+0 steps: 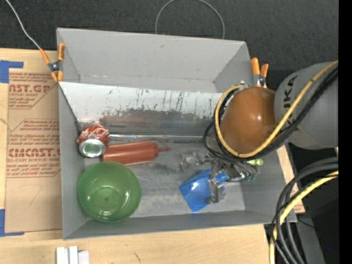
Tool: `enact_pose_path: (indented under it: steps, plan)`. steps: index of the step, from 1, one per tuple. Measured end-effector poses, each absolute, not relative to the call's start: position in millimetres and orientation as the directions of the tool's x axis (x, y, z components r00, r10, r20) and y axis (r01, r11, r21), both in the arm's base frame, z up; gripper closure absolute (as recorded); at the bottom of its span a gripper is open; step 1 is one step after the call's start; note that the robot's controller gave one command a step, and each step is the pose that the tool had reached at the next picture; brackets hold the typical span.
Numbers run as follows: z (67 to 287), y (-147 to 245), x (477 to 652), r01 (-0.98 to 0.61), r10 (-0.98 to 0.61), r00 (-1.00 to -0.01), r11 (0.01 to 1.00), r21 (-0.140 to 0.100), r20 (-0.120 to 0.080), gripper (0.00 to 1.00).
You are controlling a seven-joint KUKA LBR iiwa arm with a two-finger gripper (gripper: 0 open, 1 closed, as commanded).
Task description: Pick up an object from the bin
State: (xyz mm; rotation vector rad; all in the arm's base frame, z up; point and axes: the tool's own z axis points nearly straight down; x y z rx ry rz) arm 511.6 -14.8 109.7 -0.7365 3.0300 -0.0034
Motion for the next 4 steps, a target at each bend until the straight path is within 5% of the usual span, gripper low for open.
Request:
enact_pose_path:
  steps: [1,2,3,4]
  plan:
    - [137.5,-15.3,520.2,-0.5,-0.5,-0.866,0.866,-0.006,-0.02,1.0]
    - [137.4,-15.3,520.1,-0.5,-0.5,-0.866,0.866,-0.005,-0.02,1.0]
    - [223.4,-13.9,508.4,-0.504,-0.504,-0.864,0.864,-0.003,-0.018,1.0]
    - [174.1,-14.7,513.9,-0.522,-0.522,-0.853,0.853,-0.003,-0.02,0.0]
